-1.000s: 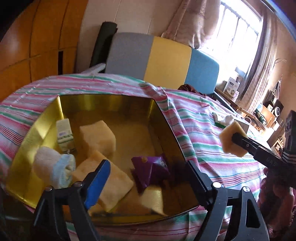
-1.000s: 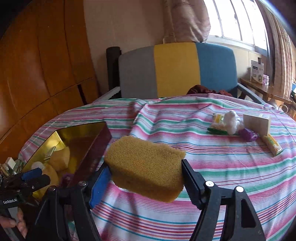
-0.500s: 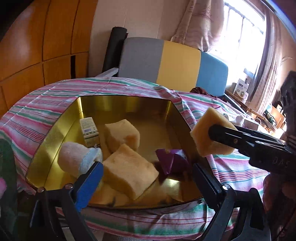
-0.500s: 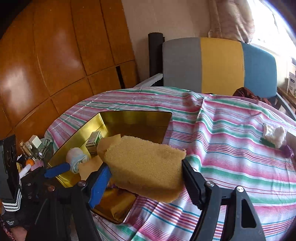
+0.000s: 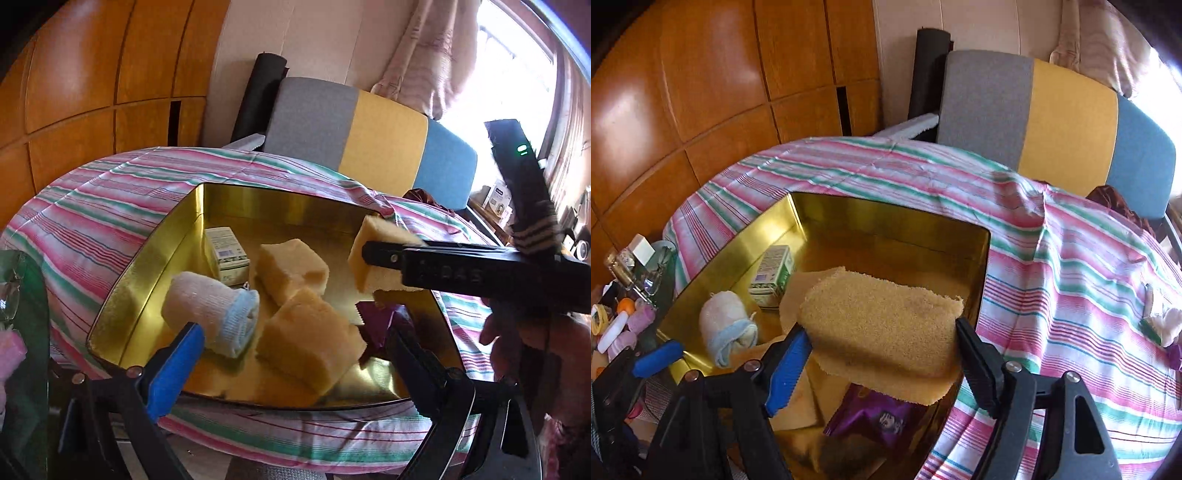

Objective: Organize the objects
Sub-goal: 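Release the packet in the tray with the left gripper while the right gripper drops the sponge in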

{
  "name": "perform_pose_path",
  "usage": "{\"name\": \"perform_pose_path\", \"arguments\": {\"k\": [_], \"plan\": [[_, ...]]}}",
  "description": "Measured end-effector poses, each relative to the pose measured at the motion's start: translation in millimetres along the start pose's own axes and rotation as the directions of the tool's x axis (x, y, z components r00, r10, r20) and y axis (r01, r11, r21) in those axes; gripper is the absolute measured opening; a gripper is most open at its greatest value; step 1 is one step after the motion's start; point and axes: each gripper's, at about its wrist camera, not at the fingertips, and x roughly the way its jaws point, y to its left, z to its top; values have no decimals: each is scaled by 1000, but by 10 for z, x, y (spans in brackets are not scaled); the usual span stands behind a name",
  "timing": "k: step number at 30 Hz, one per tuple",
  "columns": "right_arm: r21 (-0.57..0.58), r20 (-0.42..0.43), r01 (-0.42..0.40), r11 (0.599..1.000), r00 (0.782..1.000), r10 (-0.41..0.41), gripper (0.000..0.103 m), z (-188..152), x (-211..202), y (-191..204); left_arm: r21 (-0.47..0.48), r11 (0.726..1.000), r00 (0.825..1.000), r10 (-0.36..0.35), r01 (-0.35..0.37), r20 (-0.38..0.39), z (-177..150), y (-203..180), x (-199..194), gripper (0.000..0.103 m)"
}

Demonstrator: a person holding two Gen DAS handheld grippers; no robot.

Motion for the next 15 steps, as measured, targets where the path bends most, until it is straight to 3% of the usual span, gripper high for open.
{"name": "perform_pose_path", "arguments": {"k": [8, 15], "plan": [[-12, -59, 38, 999, 998, -38, 81, 28, 230, -7, -33, 999, 1000, 2, -2, -4, 6, 98, 14, 99], [57, -37, -4, 998, 999, 6, 85, 20, 195, -111, -34, 999, 1000, 19, -20, -11, -13, 95, 38, 99]]}}
